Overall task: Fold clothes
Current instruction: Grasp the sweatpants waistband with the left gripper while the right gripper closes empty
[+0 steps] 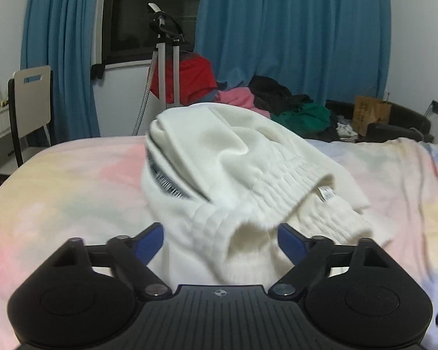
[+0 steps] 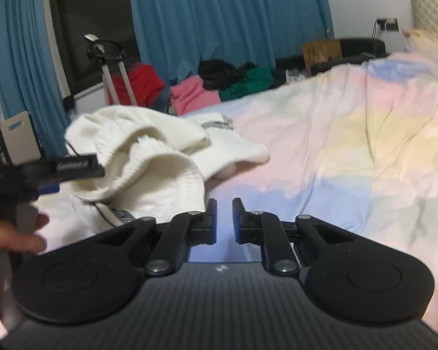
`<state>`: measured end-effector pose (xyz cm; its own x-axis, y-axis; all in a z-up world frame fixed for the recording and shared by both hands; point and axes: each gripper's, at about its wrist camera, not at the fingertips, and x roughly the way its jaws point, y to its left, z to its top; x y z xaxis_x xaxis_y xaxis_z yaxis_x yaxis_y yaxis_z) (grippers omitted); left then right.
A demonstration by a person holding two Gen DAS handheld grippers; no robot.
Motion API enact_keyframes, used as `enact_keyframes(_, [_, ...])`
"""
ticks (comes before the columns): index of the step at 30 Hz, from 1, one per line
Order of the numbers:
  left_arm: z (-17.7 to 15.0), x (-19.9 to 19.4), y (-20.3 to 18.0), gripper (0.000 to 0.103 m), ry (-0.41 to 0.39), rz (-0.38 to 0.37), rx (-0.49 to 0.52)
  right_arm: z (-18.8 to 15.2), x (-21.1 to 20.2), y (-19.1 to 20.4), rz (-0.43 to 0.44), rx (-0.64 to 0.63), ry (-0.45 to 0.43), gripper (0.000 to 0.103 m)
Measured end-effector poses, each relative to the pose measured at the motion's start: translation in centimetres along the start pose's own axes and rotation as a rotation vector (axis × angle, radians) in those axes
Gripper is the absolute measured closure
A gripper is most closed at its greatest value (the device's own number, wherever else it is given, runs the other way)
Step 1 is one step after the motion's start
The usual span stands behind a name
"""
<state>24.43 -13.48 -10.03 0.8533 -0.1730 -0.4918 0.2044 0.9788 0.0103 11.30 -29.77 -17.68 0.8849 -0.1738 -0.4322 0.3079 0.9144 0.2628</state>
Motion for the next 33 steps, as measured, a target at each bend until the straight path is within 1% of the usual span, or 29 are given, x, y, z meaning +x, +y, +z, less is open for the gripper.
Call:
enact_keyframes(2, [0.1, 0.8, -0.6, 0.038, -0.024, -0.017, 0.031, -0.3, 1.4, -0.2, 0.01, 0.011, 0.007, 0.089])
enact_keyframes(3, [0.1, 0.9, -0.8, 0.04, -0.041, -0.025, 0.051, -0.4, 2.1, -0.2, 0.017, 0.017, 0.01, 0.089])
enact_keyframes(4, [0.1, 0.7, -0.9, 0.045, -0.062, -0.031, 0.065, -0.6, 2.7, -0.3, 0.028, 0.03, 0.013, 0.089])
enact_keyframes(5, [0.1, 0.3, -0.9, 0.053, -0.078, -0.035, 0.07, -0.8, 3.1, -0.4, 0.037, 0.037, 0.014, 0.089])
enact_keyframes(6, [0.1, 0.0, -0.7, 0.057, -0.091, -0.039, 0.071, -0.9, 3.3, -0.4, 0.041, 0.042, 0.017, 0.089])
enact_keyframes(8, [0.2, -1.3, -0.2, 0.068, -0.126, -0.048, 0.083, -1.2, 3.8, -0.5, 0.044, 0.053, 0.027, 0.089])
enact_keyframes(9, [0.2, -2.0, 0.1, 0.069, -0.145, -0.052, 0.09, -1.2, 3.7, -0.6, 0.044, 0.062, 0.027, 0.089])
enact_keyframes(10, [0.3, -2.8, 0.6, 0.073, -0.166, -0.052, 0.092, -1.2, 3.7, -0.6, 0.046, 0.069, 0.023, 0.089])
enact_keyframes(11, [0.4, -3.7, 1.0, 0.079, -0.189, -0.051, 0.092, -1.1, 3.5, -0.6, 0.049, 0.071, 0.015, 0.089])
enact_keyframes(12, [0.6, -4.7, 1.6, 0.081, -0.211, -0.049, 0.086, -1.1, 3.3, -0.6, 0.051, 0.07, 0.004, 0.089])
enact_keyframes(13, [0.7, -5.9, 2.0, 0.088, -0.23, -0.043, 0.078, -1.0, 3.0, -0.5, 0.053, 0.067, -0.008, 0.089])
enact_keyframes(15, [1.0, -8.4, 2.8, 0.095, -0.271, -0.022, 0.061, -0.7, 2.5, -0.5, 0.062, 0.066, -0.03, 0.089])
enact_keyframes(20, [1.6, -14.6, 5.7, 0.096, -0.359, -0.002, 0.022, 0.1, 0.4, -0.2, 0.087, 0.055, -0.094, 0.089])
enact_keyframes(24, [1.2, -19.4, 9.4, 0.096, -0.38, 0.025, -0.034, 0.2, -1.3, 0.4, 0.133, 0.028, -0.125, 0.089])
enact_keyframes(28, [-0.5, -22.4, 14.0, 0.096, -0.37, 0.078, -0.043, -0.2, -2.6, 1.9, 0.185, -0.024, -0.096, 0.089])
enact_keyframes(30, [-1.7, -22.4, 16.3, 0.096, -0.339, 0.112, -0.065, -0.5, -3.3, 2.6, 0.215, -0.036, -0.074, 0.088])
enact_keyframes(32, [-2.8, -21.6, 18.8, 0.096, -0.302, 0.138, -0.115, -0.8, -3.6, 3.1, 0.284, -0.01, -0.007, 0.088])
enact_keyframes(33, [-3.4, -21.1, 20.0, 0.096, -0.288, 0.149, -0.14, -1.0, -3.7, 3.4, 0.325, 0.004, 0.034, 0.086])
